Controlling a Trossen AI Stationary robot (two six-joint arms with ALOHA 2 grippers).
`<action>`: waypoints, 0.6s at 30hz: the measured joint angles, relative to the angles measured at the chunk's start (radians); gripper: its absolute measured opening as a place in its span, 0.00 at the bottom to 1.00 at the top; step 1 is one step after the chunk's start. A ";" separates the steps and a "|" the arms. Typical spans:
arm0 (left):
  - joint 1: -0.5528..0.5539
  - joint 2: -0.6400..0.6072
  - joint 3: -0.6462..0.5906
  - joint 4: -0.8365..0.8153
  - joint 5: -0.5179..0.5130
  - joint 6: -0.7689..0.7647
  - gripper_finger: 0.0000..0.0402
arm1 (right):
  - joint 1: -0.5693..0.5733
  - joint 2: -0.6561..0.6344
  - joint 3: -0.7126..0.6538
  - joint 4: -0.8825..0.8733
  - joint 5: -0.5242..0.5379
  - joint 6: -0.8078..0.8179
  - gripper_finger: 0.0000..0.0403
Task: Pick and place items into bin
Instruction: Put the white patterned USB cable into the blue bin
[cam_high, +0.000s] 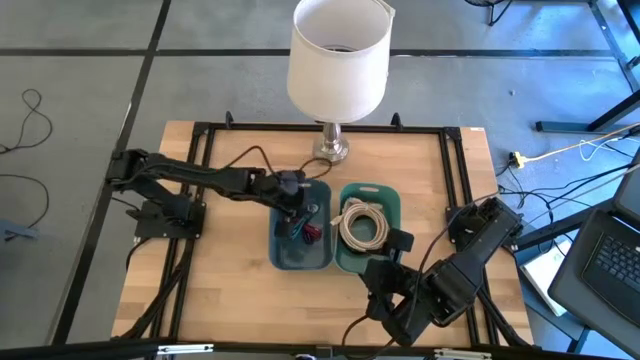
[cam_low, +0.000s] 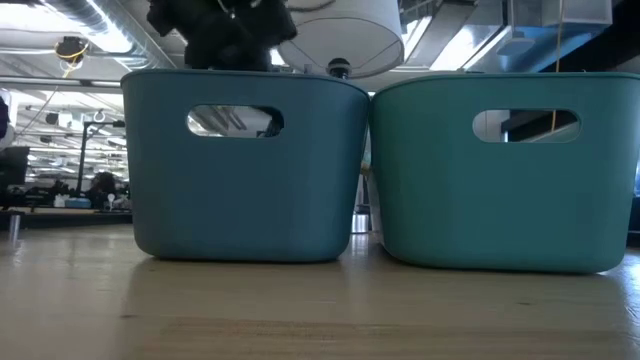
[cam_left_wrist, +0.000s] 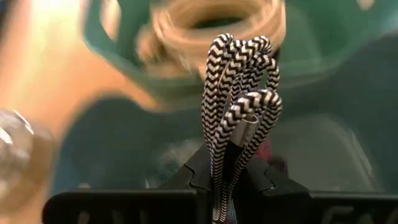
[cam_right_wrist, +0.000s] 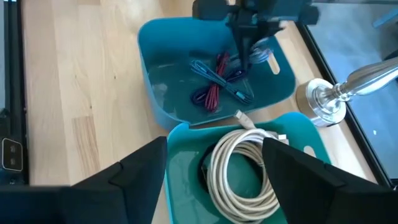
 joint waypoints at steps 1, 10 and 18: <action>-0.002 0.011 -0.001 -0.022 0.000 0.006 0.06 | 0.000 0.000 0.000 0.000 0.000 0.000 0.66; -0.081 0.041 -0.001 -0.185 0.025 0.159 0.06 | 0.001 0.001 0.000 0.000 -0.019 0.003 0.65; -0.144 0.041 -0.001 -0.193 -0.014 0.286 0.06 | -0.003 0.001 0.000 0.000 -0.011 -0.001 0.65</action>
